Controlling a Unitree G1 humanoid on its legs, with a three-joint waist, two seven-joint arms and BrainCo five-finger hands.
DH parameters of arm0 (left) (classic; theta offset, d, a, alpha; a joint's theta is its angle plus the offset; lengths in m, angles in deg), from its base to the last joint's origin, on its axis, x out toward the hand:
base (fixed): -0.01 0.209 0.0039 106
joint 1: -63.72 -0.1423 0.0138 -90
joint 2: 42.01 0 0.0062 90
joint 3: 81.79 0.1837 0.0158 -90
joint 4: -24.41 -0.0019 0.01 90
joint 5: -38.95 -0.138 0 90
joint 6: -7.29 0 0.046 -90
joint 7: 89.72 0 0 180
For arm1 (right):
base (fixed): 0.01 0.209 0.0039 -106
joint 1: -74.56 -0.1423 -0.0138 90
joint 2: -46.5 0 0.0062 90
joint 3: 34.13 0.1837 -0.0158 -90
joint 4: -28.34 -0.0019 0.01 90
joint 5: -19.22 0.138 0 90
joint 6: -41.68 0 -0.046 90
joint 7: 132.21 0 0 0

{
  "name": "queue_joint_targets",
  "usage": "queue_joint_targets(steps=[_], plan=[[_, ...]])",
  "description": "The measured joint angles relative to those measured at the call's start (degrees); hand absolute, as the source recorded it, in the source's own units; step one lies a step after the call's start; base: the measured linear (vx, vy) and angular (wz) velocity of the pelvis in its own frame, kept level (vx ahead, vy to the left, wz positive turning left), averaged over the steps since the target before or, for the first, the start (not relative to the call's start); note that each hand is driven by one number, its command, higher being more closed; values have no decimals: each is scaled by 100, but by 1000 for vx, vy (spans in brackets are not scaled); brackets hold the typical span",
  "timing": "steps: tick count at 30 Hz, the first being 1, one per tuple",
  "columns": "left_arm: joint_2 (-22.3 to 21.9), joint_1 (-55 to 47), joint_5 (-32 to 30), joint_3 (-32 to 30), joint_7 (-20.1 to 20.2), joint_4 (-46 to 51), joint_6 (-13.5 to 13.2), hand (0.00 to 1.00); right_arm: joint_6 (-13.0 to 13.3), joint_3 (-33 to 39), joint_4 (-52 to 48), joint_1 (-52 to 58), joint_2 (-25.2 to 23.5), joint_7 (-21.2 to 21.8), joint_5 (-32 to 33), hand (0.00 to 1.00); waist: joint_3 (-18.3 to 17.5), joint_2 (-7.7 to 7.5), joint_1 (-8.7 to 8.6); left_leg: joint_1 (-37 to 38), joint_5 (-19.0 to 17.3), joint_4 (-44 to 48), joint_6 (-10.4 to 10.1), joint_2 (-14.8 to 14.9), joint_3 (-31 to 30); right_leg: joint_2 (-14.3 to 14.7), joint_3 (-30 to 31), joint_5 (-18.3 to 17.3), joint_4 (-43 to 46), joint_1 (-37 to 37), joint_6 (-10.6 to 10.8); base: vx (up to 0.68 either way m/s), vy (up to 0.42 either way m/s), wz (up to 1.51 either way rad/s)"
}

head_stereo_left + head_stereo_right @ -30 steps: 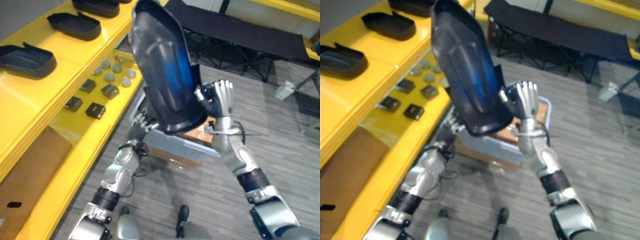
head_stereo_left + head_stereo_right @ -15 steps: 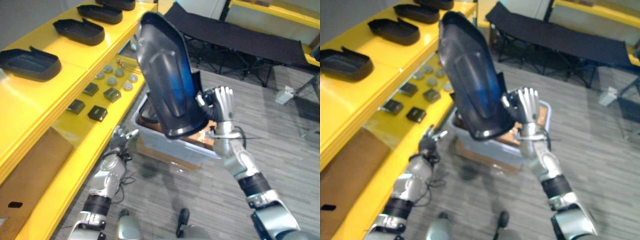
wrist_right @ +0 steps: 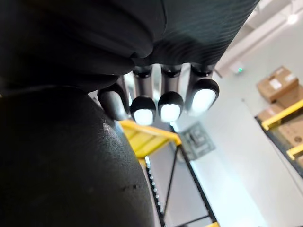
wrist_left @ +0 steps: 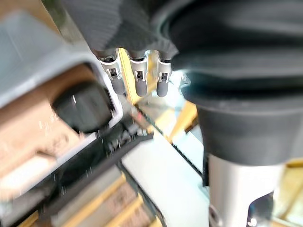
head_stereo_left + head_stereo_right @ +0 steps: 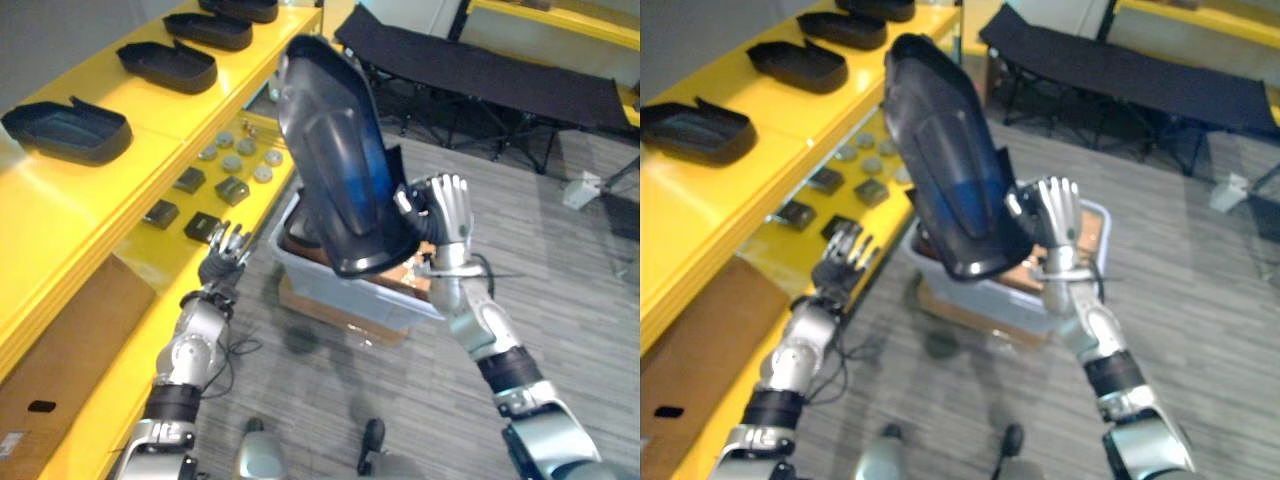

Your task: Walk over and take plastic housings, then place them on the shelf

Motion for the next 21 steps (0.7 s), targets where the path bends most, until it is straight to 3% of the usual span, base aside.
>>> queue_joint_targets(steps=[3,6,21], plan=[[28,0,250,74,441,101,240,0,4,-3,3,-1,15,0,1,100,-33,59,0,-43,6,-1,9,-26,-12,-18,-16,19,-45,-3,23,-3,17,3],[31,1,244,255,561,131,302,0,10,-31,6,-11,16,0,0,100,-33,59,11,-51,7,-1,10,-27,-16,-18,-21,24,-57,-4,25,0,0,0],[16,2,-298,924,610,412,280,0,-12,-574,5,-399,96,291,3,100,23,148,21,-65,7,0,10,-28,-23,-18,-21,23,-52,-19,24,0,0,0]])
